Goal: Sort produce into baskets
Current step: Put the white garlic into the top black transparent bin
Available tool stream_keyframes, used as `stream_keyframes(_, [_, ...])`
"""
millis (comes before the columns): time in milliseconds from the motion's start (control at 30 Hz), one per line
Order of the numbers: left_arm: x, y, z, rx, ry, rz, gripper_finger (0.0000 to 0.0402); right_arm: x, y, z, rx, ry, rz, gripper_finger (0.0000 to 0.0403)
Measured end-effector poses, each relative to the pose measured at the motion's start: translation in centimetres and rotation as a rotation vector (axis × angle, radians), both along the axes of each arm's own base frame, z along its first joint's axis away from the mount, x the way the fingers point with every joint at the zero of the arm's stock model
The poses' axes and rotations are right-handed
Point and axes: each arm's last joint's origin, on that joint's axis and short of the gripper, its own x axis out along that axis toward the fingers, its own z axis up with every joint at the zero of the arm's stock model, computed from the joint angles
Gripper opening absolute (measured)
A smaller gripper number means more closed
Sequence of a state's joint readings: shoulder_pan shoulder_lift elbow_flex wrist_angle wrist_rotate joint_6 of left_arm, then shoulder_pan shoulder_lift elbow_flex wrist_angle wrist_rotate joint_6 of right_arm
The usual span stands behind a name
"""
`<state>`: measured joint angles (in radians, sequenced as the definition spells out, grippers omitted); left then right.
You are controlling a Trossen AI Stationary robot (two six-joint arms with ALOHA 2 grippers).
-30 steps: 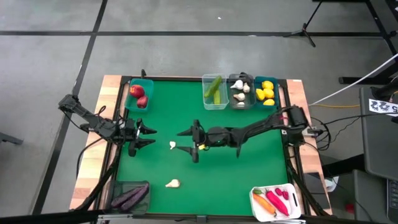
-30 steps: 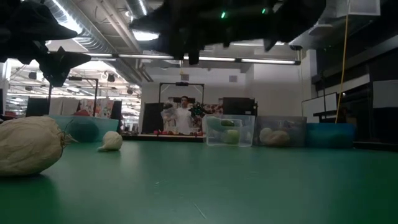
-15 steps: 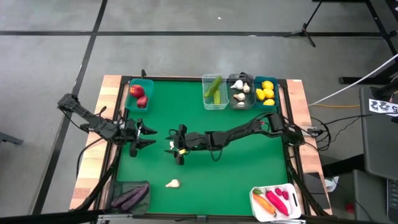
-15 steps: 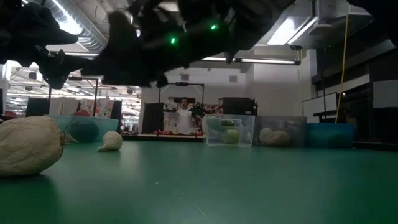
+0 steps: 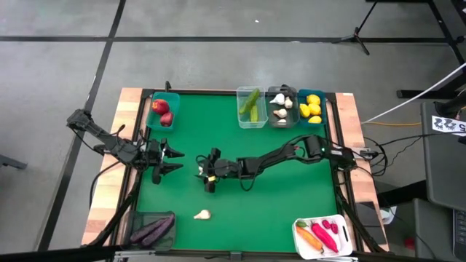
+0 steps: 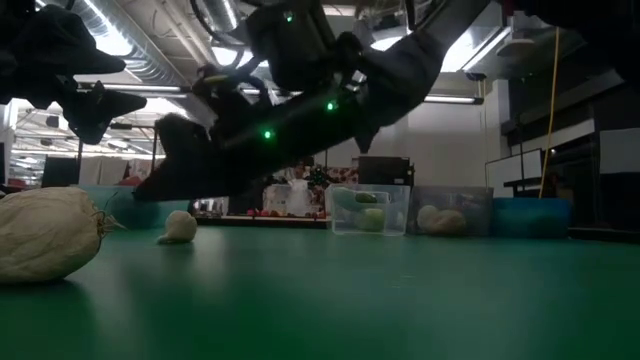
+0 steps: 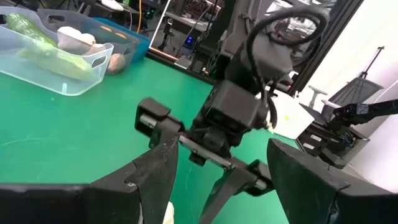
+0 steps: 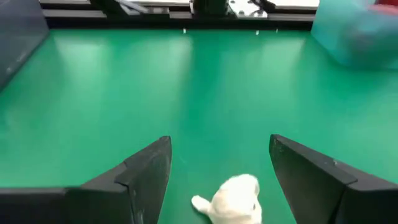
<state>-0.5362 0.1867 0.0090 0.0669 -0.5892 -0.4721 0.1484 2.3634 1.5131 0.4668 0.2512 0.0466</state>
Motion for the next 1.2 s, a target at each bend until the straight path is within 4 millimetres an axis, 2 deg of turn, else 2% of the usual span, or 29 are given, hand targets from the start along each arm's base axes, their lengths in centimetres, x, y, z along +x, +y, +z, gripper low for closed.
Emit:
stream_keyframes(267, [0.0, 0.0, 0.0, 0.001, 0.002, 0.0, 0.024, 0.0, -0.1, -2.7, -0.002, 0.049, -0.005, 0.0269])
stream_keyframes(467, [0.0, 0.0, 0.0, 0.002, 0.004, 0.0, 0.024, 0.1, -0.5, -4.2, 0.075, 0.055, -0.038, 0.0269])
stream_keyframes(867, [0.0, 0.0, 0.0, 0.001, 0.003, 0.0, 0.024, 0.0, -0.5, -4.9, 0.087, 0.074, -0.045, 0.0265])
stream_keyframes(1000, [0.0, 0.0, 0.0, -0.002, 0.003, 0.0, 0.024, 0.0, -0.5, -4.9, 0.087, 0.078, -0.046, 0.0236])
stream_keyframes(1200, [0.0, 0.0, 0.0, -0.002, 0.003, 0.0, 0.024, 0.0, -0.6, -4.9, 0.088, 0.078, -0.046, 0.0169])
